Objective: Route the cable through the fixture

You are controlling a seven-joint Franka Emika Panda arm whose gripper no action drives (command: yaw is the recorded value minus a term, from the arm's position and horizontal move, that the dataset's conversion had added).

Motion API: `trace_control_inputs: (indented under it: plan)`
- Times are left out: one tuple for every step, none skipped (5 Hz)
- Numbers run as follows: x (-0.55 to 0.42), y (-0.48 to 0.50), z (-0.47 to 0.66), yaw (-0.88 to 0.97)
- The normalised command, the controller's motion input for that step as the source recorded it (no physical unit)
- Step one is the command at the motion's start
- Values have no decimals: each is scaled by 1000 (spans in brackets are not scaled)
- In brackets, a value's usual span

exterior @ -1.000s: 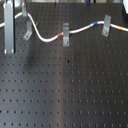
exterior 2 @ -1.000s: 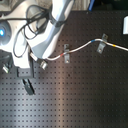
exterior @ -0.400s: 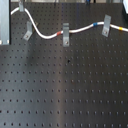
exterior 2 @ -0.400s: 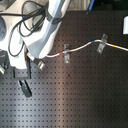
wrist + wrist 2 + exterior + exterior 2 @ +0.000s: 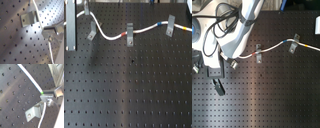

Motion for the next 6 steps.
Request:
trace_control_inputs:
  plan:
    - [-103, 117, 338, 0]
    - [-114, 88, 357, 11]
    - [-105, 110, 378, 14]
    - [-109, 122, 372, 26]
    - [-171, 201, 232, 26]
    - [-163, 250, 81, 0]
